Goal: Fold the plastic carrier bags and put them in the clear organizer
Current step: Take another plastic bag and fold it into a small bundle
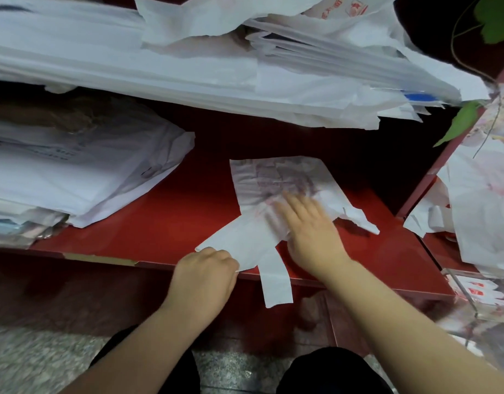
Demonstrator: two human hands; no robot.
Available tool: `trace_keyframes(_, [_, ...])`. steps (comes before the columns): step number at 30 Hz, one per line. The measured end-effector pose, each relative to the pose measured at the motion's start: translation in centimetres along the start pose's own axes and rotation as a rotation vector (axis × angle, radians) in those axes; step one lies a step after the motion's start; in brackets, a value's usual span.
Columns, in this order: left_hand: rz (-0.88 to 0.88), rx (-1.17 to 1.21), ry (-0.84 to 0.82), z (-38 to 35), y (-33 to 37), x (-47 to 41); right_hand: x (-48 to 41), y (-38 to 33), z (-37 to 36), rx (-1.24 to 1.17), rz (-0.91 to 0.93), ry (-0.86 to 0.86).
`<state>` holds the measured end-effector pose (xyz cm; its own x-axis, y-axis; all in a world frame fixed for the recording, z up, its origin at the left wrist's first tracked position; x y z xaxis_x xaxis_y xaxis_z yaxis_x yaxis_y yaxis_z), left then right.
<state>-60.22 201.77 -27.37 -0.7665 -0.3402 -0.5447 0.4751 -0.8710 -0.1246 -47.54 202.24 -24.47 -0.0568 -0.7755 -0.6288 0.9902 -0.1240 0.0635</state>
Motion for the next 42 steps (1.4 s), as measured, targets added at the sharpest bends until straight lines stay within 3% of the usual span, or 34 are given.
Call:
trace_keyframes(5, [0.018,0.201,-0.030,-0.4,3.6,-1.6,6.9,-2.3,0.3,-0.351,0.081,-0.198])
trace_keyframes(9, [-0.078,0.494,0.024,0.8,4.7,0.7,8.7,-0.9,-0.1,-0.407,0.030,-0.179])
trace_keyframes(13, [-0.042,0.444,0.031,1.1,0.4,2.9,8.9,0.5,0.1,-0.555,-0.084,-0.052])
trace_keyframes(18, [-0.093,0.338,-0.111,-1.8,-0.7,1.5,8.5,1.7,0.3,-0.771,-0.215,-0.098])
trace_keyframes(22, [-0.178,0.372,-0.077,-2.6,0.8,-0.1,9.0,2.5,0.0,-0.827,-0.270,-0.198])
trace_keyframes(29, [-0.002,0.629,0.070,-3.1,-0.2,-0.4,9.1,1.7,-0.2,-0.693,-0.197,-0.191])
trace_keyframes(36, [0.311,0.887,0.113,-3.9,-1.4,-0.1,8.4,3.6,-1.0,-0.938,-0.576,-0.323])
trace_keyframes(42, [0.222,0.995,0.033,-4.0,0.0,-1.1,7.3,4.1,-1.7,-0.938,-0.739,-0.459])
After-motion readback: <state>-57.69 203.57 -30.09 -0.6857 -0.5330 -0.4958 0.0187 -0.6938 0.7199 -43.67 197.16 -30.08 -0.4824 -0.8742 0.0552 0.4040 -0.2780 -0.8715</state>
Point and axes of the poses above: each hand's wrist, its own x-axis away from the middle knuckle, its own z-axis out of the back of the hand, y = z × x, the point moved 9 cm from there along -x, towards the middle knuckle, and after that the axes turned 14 degrees about -z, right-handed, at the moved point
